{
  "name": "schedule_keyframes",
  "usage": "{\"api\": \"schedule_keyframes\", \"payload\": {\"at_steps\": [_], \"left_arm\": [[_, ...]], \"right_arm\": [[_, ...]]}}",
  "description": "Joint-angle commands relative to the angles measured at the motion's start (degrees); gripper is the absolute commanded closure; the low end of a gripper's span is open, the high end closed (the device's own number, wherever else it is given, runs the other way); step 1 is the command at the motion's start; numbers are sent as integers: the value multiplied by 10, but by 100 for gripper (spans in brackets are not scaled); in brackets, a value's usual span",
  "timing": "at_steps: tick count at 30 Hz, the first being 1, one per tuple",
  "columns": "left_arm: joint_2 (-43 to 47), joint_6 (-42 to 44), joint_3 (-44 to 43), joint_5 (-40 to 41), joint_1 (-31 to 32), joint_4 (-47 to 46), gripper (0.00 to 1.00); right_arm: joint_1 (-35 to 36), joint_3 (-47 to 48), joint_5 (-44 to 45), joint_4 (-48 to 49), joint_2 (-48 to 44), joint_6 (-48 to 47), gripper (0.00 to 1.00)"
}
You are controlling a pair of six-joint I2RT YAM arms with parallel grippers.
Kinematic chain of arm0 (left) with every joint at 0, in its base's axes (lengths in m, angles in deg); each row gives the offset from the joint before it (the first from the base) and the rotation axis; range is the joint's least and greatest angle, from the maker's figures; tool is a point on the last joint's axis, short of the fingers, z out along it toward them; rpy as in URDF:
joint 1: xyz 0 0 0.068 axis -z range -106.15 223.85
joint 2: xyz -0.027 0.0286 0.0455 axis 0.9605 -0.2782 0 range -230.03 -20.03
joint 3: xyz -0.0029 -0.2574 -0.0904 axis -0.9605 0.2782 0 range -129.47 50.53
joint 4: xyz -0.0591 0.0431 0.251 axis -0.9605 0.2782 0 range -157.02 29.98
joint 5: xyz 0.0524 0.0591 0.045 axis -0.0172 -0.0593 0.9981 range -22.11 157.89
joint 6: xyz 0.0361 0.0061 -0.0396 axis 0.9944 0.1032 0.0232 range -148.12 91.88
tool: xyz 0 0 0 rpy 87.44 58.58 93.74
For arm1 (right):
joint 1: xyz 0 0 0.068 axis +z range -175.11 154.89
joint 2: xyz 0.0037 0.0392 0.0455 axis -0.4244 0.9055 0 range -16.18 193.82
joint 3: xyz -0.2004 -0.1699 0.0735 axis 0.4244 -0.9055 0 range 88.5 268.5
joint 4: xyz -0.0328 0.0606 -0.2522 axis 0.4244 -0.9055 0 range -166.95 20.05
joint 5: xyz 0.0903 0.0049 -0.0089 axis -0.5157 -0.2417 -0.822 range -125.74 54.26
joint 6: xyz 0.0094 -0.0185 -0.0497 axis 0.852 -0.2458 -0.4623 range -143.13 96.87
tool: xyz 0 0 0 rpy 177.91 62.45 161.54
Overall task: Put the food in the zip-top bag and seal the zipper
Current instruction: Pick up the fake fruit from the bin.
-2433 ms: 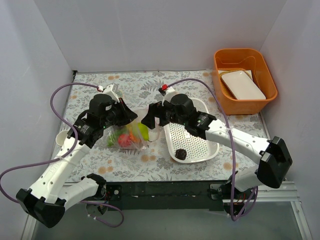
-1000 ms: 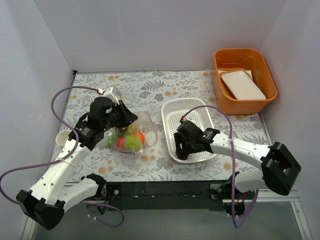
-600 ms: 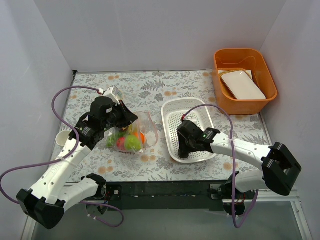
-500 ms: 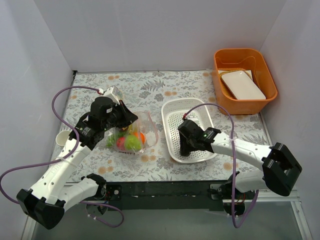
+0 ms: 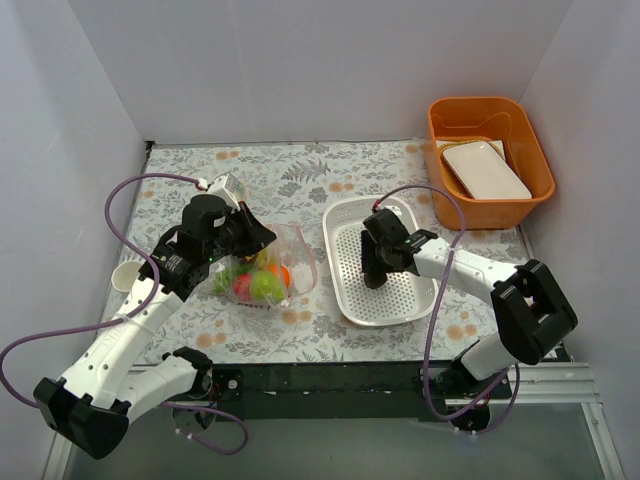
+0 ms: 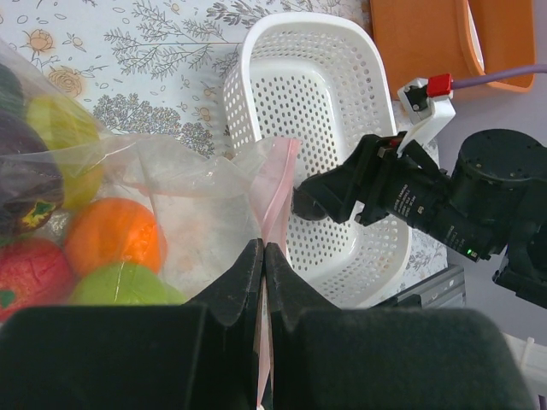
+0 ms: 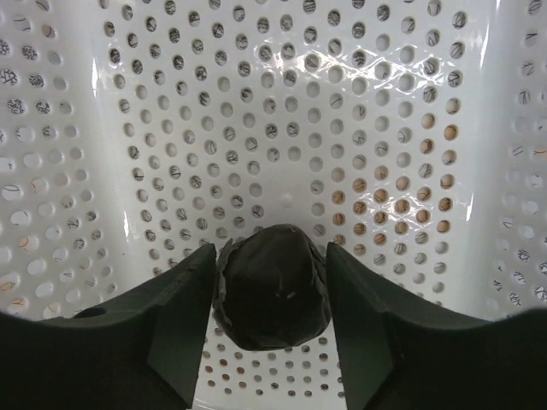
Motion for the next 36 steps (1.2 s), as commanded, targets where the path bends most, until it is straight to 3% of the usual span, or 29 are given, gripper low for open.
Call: {"api": "schedule_keyframes", "payload": {"at_steps": [1,6,19,36], "left_arm": [[14,5,-6,-1,2,-6,100],[14,7,-4,2,2,-5,100],[9,10,2,-1,2,-6,100],[8,13,-4,6,2,6,100]], "right_arm": [[-1,48,-15,2,11,-25,32],[-1,44,-5,-18,-20,-27,18],[-2,-21,-25,-31,-88,1,18],[-1,-29,-26,-11,-38,1,23]]}}
